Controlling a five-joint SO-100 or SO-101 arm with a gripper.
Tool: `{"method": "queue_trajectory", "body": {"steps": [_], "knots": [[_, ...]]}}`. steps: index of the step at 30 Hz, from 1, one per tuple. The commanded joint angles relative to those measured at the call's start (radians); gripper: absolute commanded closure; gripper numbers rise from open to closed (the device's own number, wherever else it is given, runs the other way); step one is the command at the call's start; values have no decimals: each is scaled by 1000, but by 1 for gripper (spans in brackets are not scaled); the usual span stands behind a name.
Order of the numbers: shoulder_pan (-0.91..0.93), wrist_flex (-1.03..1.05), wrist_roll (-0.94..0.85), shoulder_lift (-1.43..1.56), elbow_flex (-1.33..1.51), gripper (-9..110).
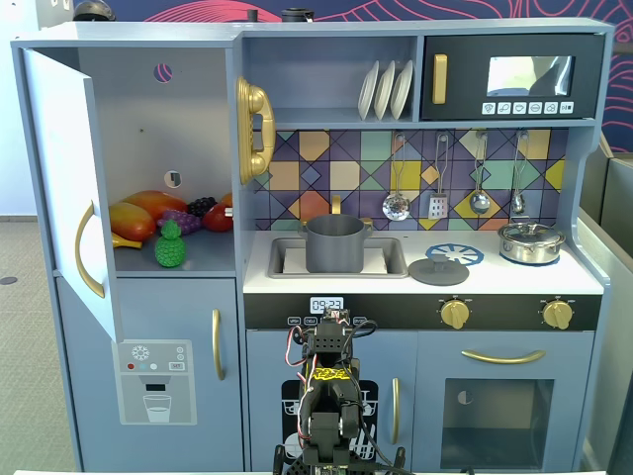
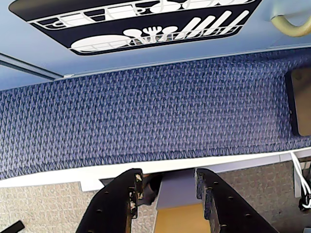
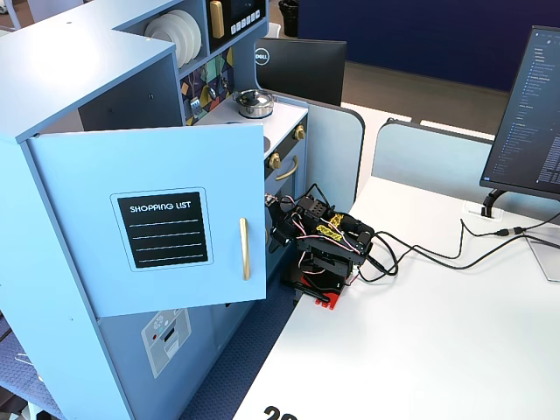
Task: Pick up the green pineapple from the left cabinet and place it in the gray recipient
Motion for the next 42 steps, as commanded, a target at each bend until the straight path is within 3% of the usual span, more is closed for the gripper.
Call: {"method": "queue_trajectory", "body": {"steps": [1,11,14,17,20,25,31,42], "knots": [[35,161,34,-5,18,101],[17,161,-9,-5,18,101],[-72,127,-46,-5,5,101],[-267,66,32,-23,-92,101],[-522,-101,202,-48,-268,101],[-759,-431,123,-63,-436,102],[-842,-822,-2,-117,-479,100],[-902,-1152,-57,-276,-499,70]]}}
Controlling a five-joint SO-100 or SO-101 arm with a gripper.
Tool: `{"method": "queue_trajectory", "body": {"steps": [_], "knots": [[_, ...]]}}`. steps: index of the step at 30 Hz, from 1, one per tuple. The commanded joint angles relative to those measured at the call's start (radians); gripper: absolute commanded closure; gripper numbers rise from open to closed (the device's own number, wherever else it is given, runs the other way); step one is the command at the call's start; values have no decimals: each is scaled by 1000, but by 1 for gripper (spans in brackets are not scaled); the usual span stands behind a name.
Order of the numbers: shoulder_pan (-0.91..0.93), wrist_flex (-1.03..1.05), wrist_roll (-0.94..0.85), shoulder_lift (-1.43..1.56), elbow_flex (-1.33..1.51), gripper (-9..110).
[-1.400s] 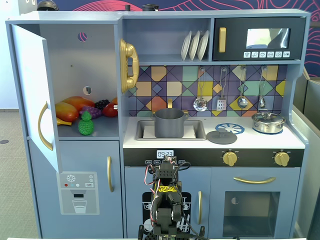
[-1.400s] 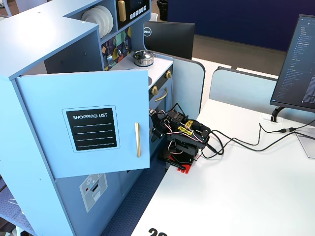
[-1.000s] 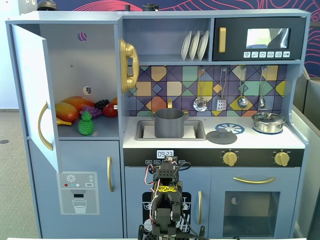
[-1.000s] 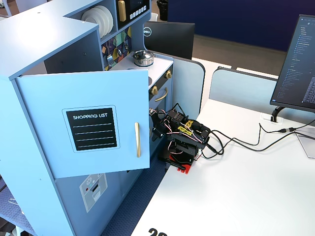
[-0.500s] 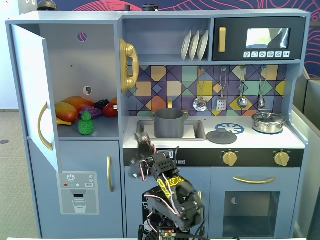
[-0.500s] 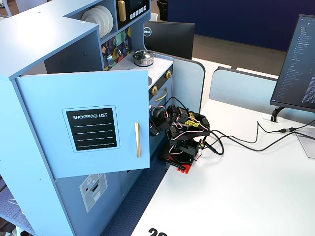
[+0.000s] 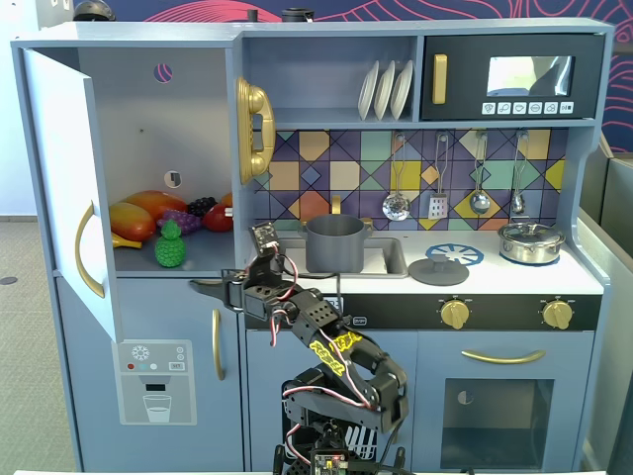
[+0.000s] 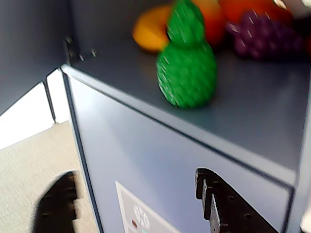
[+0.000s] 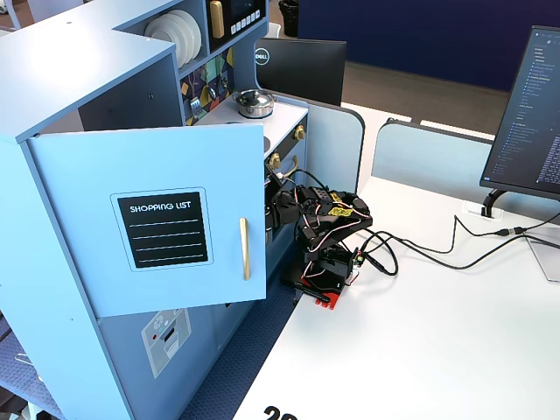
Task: Pick up the green pineapple from the left cabinet and place it in the gray recipient
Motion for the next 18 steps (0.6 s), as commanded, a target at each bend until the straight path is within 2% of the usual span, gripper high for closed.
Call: {"method": "queue_trajectory", "body": {"steps": [1,18], "knots": [[0,-130,-40,-49,-55,69],[100,-414,-5,-330,-109,62]]}}
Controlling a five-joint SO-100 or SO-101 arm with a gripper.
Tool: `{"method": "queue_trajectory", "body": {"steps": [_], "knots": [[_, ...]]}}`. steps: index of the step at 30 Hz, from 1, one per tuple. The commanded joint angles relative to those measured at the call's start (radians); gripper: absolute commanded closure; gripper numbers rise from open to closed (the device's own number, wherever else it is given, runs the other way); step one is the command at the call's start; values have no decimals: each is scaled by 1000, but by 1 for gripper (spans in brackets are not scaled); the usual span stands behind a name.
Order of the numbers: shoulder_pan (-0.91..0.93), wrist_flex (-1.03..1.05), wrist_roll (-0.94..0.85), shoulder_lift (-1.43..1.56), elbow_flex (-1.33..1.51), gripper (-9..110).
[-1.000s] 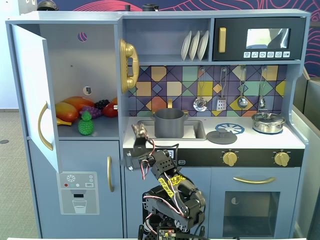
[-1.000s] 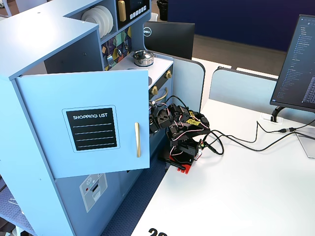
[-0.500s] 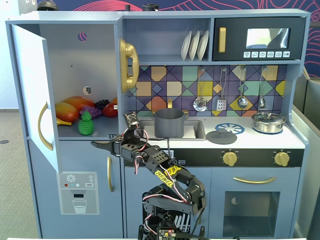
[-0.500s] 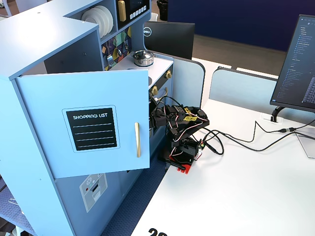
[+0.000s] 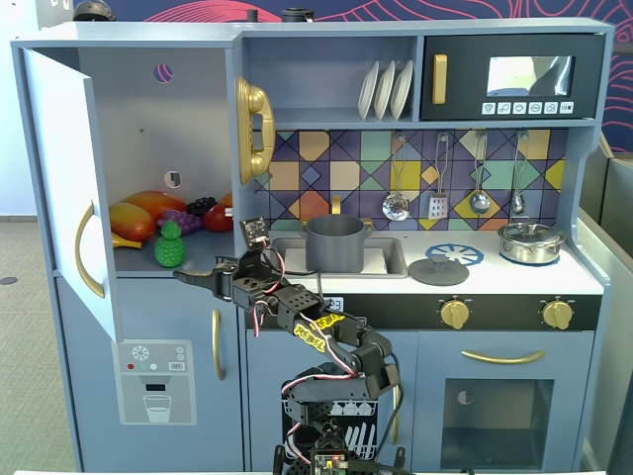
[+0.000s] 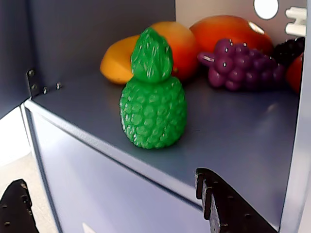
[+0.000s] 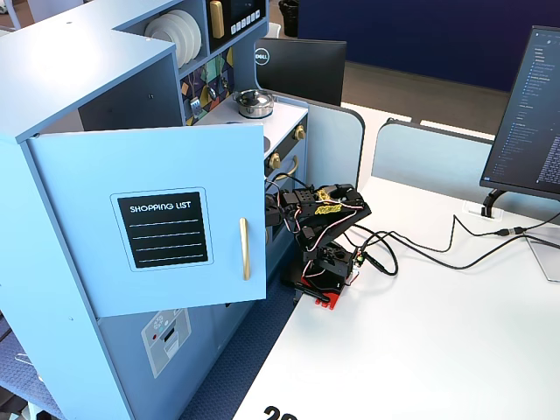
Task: Pick up the green pineapple from the left cabinet and place it in the gray recipient
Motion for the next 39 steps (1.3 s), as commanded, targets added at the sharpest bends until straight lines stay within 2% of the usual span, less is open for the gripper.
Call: {"method": "queue_trajectory", "body": {"steps": [1,39], "knots": [[6,-77,-15,-51,-83,61],[-3,-362,21,-592,-405,62]]}}
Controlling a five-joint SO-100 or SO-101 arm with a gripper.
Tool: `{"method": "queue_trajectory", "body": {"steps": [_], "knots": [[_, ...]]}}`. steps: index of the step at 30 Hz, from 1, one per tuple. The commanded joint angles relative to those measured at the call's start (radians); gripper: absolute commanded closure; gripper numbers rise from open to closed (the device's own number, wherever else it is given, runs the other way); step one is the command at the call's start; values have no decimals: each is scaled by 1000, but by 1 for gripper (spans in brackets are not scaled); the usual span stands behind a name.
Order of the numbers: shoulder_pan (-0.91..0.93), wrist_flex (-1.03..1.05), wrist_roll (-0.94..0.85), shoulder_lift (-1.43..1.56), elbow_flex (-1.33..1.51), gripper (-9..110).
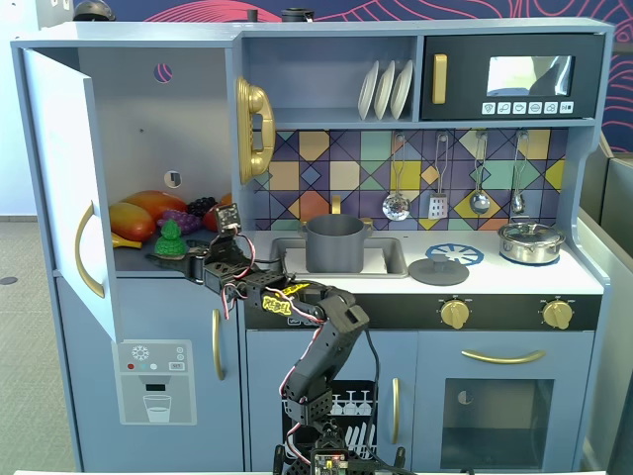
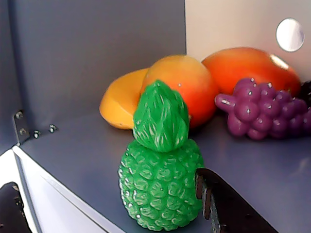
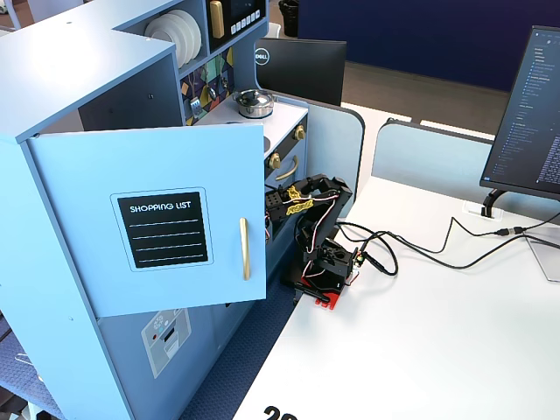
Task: Pick up the green pineapple from the left cabinet and place it in the gray recipient
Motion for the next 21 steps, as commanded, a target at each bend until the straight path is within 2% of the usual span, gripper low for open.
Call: {"method": "queue_trajectory", "body": {"steps": [1,21], "knots": [[18,-48,15,-32,-92,62],[40,-78,6,-213,-218,63]]}}
